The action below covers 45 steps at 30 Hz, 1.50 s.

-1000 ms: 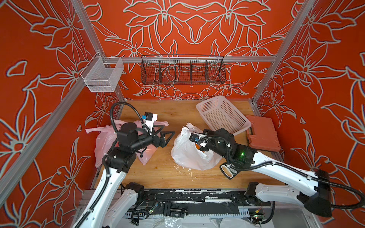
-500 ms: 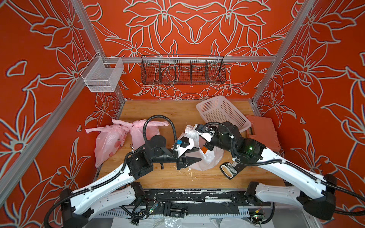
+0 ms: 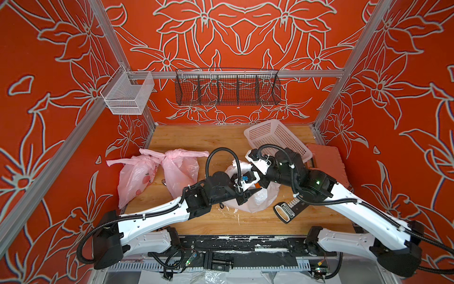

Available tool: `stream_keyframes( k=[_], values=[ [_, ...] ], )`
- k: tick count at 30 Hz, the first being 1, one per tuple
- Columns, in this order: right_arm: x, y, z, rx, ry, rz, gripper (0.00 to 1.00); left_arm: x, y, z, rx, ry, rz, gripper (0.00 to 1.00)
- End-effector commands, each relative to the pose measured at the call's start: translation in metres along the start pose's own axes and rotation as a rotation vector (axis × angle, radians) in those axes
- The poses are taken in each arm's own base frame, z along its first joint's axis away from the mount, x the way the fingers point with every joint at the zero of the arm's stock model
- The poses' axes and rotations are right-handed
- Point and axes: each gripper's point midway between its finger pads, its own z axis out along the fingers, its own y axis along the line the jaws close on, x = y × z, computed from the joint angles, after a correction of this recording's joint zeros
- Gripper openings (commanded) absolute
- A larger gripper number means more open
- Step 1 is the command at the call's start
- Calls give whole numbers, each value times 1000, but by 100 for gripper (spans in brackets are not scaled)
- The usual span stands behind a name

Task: Place the oranges into plastic bags & tie knots
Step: Tie the plastic bag at the center of the board.

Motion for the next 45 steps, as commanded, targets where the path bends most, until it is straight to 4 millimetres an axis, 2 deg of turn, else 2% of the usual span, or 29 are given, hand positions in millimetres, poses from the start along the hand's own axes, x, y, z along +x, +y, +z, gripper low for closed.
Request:
stream_keyframes(
  k=[1,5,8,15,17,20,23,27,31,34,42,45],
  values=[
    [-13,-3,-9,0,-18,99,0,5,35,4,-211,-7,27,44],
    [-9,-3,-7,4,9,167,0,12,48,14,-265,5,3,46],
    [-5,-6,-7,22,23,199,0,17,58,12,-284,-4,-29,46],
    [2,-10,-14,53,55,208,0,32,64,11,-270,25,-61,46],
    [2,-9,-16,47,56,211,0,32,61,12,-242,22,-68,50],
    [3,-9,-17,39,64,214,0,29,55,13,-205,5,-74,66],
    [3,-7,-15,23,67,222,0,22,57,12,-215,-17,-85,69],
    [5,-3,-11,3,77,228,0,8,65,9,-252,-60,-102,66],
    [3,0,-9,-19,77,236,0,-5,61,10,-216,-100,-116,55],
    [6,2,-7,-26,88,237,0,-11,55,9,-182,-121,-118,51],
    [8,4,-3,-42,100,249,0,-26,53,-1,-167,-172,-144,51],
    [9,6,-1,-52,109,250,0,-33,55,-5,-175,-199,-159,45]
  ],
)
